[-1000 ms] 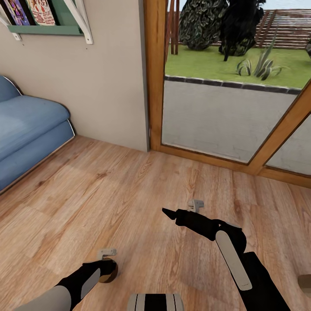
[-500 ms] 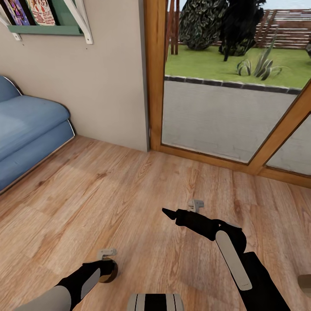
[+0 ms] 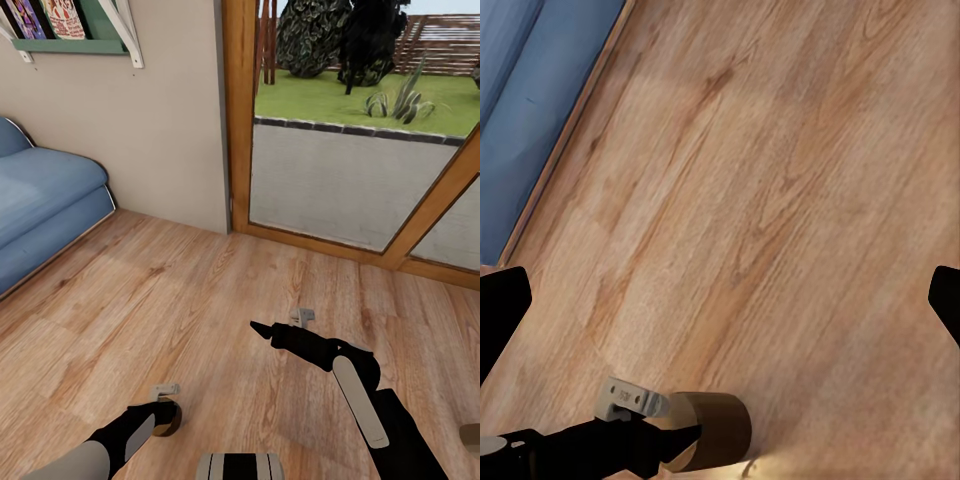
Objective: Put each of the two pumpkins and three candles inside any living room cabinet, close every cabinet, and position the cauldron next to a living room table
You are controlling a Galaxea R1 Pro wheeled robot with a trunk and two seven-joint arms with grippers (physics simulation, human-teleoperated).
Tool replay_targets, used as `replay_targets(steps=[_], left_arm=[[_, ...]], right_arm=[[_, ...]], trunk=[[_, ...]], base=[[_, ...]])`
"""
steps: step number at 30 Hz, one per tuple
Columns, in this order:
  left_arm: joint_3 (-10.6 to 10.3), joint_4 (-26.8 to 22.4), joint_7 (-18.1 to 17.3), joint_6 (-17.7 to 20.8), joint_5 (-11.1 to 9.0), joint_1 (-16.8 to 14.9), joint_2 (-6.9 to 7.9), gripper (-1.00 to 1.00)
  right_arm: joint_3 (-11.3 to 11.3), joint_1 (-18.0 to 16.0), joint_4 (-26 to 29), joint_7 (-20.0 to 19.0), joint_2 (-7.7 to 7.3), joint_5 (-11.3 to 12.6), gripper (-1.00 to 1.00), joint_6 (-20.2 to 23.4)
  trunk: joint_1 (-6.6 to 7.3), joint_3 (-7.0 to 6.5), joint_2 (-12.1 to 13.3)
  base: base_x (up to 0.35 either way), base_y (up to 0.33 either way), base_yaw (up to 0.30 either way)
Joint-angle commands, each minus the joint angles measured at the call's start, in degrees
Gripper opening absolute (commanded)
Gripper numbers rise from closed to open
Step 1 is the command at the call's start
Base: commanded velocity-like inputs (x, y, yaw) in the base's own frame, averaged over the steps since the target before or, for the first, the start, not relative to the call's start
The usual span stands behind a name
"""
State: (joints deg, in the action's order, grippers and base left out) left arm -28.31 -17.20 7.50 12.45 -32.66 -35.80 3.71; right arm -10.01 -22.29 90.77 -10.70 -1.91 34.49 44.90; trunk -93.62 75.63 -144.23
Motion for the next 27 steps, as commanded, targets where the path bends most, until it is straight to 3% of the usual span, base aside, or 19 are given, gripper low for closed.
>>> replay_targets(steps=[1,12,27], left_arm=[[-0.5,-0.2,0.5,0.3,-0.5,0.0,0.07,-1.00],[-0.5,-0.2,0.4,0.3,-0.5,0.0,0.07,-1.00],[-0.5,-0.2,0.4,0.4,-0.5,0.0,0.07,-1.00]], right_arm=[[0.0,0.0,0.0,-0.2,-0.03,-0.2,1.00,0.2],[0.0,0.0,0.0,-0.2,-0.03,-0.2,1.00,0.2],[0.0,0.0,0.1,-0.3,-0.03,-0.2,1.00,0.2]], trunk=[[0.01,0.04,0.0],[0.01,0.04,0.0],[0.40,-3.28,0.2]], base=[[0.000,0.000,0.000],[0.000,0.000,0.000],[0.000,0.000,0.000]])
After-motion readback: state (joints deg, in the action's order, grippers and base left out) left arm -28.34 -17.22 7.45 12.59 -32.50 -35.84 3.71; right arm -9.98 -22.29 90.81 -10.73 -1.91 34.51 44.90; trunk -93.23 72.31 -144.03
